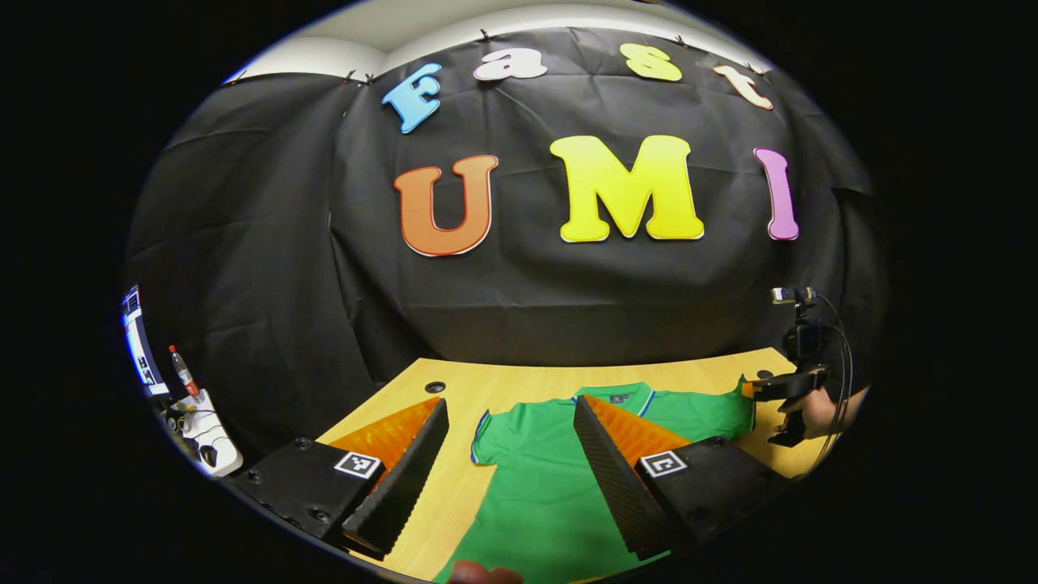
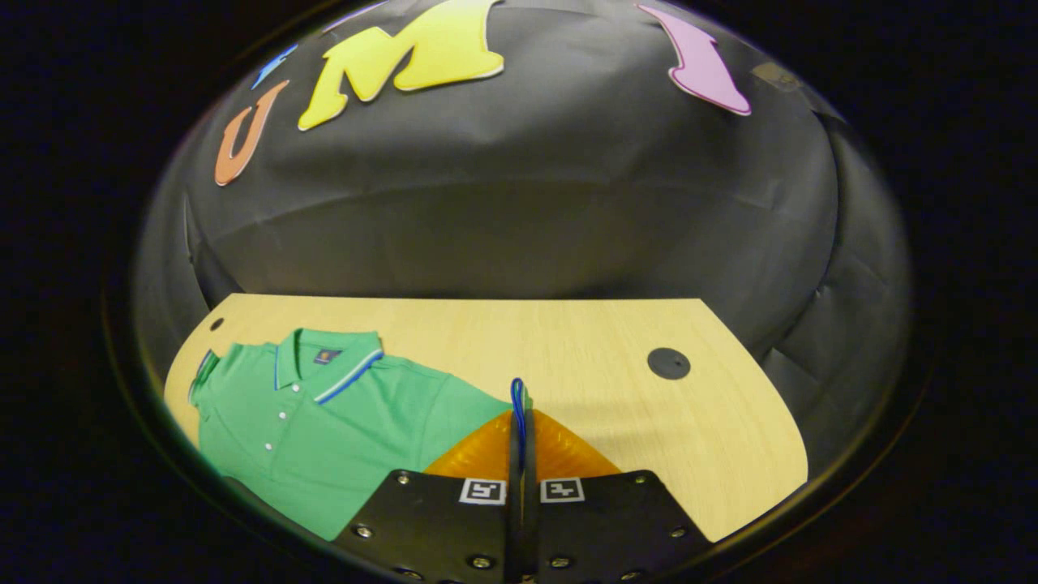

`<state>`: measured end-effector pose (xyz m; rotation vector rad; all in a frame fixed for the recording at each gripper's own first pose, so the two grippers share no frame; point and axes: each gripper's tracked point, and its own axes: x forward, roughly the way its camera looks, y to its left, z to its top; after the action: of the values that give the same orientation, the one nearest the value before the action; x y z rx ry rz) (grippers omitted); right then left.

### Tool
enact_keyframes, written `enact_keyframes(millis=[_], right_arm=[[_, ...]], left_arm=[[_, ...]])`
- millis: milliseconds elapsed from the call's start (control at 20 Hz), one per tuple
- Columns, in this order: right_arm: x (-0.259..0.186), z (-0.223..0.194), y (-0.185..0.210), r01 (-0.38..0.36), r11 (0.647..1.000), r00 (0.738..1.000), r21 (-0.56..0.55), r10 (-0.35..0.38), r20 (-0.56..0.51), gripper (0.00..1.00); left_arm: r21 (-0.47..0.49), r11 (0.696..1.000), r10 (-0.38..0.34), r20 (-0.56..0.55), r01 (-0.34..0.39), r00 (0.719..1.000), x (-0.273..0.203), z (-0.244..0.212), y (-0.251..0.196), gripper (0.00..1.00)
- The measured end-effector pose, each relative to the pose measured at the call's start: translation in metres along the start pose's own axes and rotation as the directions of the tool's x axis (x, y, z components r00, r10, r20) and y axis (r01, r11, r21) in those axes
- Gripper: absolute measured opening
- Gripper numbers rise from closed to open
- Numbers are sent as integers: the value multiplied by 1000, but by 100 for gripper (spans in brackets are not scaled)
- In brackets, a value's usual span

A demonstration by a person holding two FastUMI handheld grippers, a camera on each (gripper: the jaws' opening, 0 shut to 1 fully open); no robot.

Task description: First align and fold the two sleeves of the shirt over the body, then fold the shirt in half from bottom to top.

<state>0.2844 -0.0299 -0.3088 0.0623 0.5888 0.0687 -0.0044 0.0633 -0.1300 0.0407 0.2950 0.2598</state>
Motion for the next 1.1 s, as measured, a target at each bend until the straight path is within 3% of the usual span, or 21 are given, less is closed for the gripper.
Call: enact_keyframes(millis=[450, 750, 1000, 1100], right_arm=[[-25, 35, 103, -82, 993, 996, -82, 84, 27, 1], [-1, 6, 163, -99, 984, 995, -150, 95, -34, 1], [15, -16, 188, -99, 982, 992, -161, 85, -93, 1], [15, -22, 192, -105, 981, 990, -163, 88, -109, 6]], left_arm=[[-60, 996, 66, 12, -65, 998, -13, -13, 57, 100], [-82, 991, 104, -7, -104, 995, -26, -28, 95, 100], [-98, 986, 129, -38, -132, 991, -32, -44, 122, 100], [-108, 985, 128, -48, -132, 991, -30, -49, 126, 100]])
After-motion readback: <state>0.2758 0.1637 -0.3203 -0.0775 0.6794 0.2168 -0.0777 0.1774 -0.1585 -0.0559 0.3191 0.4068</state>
